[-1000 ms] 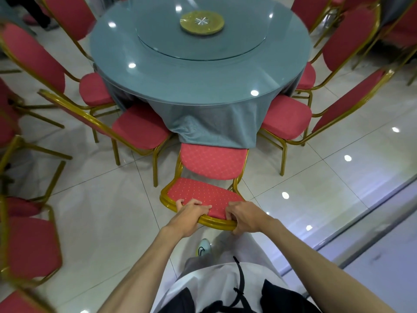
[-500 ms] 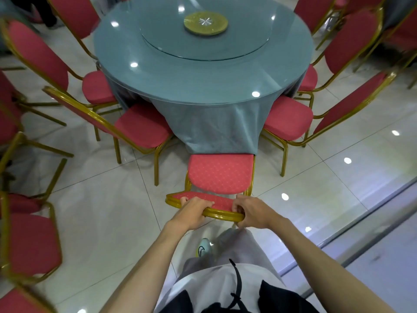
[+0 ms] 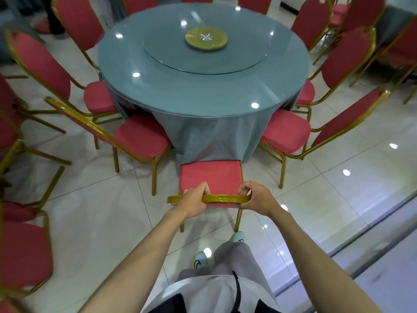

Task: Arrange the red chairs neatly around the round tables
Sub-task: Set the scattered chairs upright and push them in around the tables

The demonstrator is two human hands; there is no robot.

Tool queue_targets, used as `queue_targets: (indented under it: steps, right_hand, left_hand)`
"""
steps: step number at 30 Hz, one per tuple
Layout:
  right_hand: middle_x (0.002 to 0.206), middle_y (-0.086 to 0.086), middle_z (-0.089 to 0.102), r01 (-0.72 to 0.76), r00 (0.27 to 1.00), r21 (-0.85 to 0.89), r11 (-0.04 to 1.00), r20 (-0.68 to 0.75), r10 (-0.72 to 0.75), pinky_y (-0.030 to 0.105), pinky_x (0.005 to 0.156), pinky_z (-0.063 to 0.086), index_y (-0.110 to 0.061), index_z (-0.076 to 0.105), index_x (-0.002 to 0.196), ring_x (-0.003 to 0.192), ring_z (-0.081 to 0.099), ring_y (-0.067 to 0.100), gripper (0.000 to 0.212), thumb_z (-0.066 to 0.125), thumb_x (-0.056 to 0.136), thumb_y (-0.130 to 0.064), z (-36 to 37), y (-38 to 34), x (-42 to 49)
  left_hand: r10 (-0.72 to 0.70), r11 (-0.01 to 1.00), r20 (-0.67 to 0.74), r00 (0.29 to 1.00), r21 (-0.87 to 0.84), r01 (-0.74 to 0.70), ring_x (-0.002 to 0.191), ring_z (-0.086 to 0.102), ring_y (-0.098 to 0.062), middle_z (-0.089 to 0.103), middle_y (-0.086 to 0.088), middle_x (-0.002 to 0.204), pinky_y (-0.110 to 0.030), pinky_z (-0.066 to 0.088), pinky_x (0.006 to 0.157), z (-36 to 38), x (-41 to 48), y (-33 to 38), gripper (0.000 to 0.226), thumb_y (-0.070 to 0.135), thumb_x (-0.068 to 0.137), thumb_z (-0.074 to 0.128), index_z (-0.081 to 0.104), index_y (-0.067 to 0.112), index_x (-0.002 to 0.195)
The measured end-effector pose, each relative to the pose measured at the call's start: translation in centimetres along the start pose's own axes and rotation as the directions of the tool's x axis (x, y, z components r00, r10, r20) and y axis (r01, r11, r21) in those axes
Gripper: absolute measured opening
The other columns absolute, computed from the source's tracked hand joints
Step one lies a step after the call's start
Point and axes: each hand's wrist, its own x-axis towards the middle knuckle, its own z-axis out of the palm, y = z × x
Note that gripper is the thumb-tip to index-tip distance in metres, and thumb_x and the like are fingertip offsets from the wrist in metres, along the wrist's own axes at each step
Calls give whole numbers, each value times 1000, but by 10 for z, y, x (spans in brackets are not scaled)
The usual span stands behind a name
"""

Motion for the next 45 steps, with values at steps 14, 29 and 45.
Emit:
queue_targets:
  steps: [14,29,45]
  right_hand:
    - [114,-16,55,99,994,-164,981,-27,-105,16,83,41,-37,78,111,104,44,9,35,81,80,-54,14,1,13]
    - [96,-15,59,-60,997,-140,988,-65,51,39,102,36,-41,66,112,96,54,9,30,63,90,-61,-4,-3,89]
    - [132,-7,53,-252,967,-298,921,-117,226,49,117,33,-37,40,139,126,50,21,47,57,98,-55,-16,3,153]
  left_hand:
    - [0,985,-33,999,174,6,158,-7,-23,10,14,171,-62,6,124,-10,18,-10,66,-7,90,63,69,49,124]
    - [28,982,-69,997,189,-15,108,51,-19,64,17,93,-39,24,84,-50,106,-18,67,-2,98,47,68,58,119]
    - [31,972,-76,997,237,-12,116,48,-20,67,13,109,-42,29,103,-72,168,-10,71,-7,93,50,66,55,124]
